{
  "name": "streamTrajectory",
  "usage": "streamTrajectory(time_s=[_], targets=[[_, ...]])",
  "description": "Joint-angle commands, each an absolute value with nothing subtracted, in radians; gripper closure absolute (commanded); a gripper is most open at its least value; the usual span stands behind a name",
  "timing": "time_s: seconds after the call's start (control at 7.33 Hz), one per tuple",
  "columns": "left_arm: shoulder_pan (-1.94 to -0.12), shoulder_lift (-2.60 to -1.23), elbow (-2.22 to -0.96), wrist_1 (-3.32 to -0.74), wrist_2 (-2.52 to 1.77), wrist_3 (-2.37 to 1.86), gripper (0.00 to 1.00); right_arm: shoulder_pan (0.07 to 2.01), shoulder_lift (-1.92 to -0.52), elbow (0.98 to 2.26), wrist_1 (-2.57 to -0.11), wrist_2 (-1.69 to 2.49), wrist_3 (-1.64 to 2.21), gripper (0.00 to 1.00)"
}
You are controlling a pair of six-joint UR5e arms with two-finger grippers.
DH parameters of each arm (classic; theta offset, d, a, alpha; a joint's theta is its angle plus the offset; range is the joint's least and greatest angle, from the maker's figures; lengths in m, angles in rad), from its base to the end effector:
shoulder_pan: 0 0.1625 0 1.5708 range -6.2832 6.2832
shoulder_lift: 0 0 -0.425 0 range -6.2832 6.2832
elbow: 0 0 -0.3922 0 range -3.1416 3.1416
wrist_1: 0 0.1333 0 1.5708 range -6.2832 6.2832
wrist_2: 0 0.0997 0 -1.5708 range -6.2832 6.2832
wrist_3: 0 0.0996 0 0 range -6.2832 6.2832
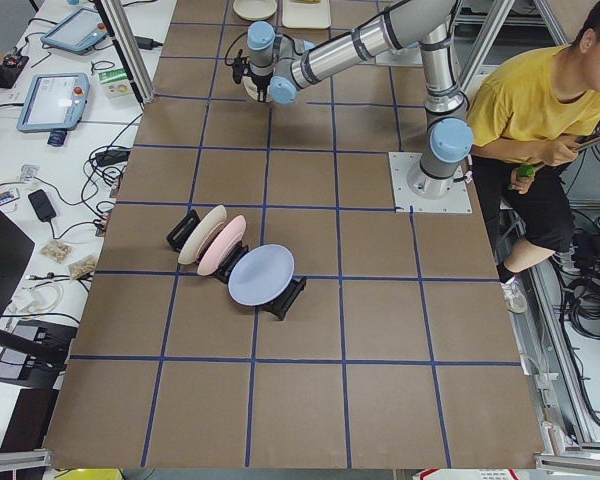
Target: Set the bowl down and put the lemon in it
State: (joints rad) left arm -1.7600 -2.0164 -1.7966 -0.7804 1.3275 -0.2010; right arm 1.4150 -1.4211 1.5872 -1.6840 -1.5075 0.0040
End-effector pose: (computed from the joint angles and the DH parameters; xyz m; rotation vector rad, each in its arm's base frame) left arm -0.2675 -0.5604 0.2179 -0.0040 -2.8786 0.1000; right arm 0.0534 -0.5596 0.4134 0.2479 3.0636 0.0737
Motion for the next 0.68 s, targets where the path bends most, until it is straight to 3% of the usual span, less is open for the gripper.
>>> streamTrajectory(time_s=[0.0,0.14,0.55], targets=[[-1.766,-2.019,-1.819,-0.75,1.33,-0.289,1.0,1.491,-1.411,1.591,-1.684,-1.506,0.11,1.0],[-1.766,-2.025,-1.824,-0.753,1.33,-0.285,0.01,1.521,-1.405,1.591,-1.695,-1.493,0.141,1.0],[-1.714,-1.941,-1.755,-0.828,1.33,-0.26,0.0,1.641,-1.353,1.588,-1.764,-1.493,0.233,1.0]])
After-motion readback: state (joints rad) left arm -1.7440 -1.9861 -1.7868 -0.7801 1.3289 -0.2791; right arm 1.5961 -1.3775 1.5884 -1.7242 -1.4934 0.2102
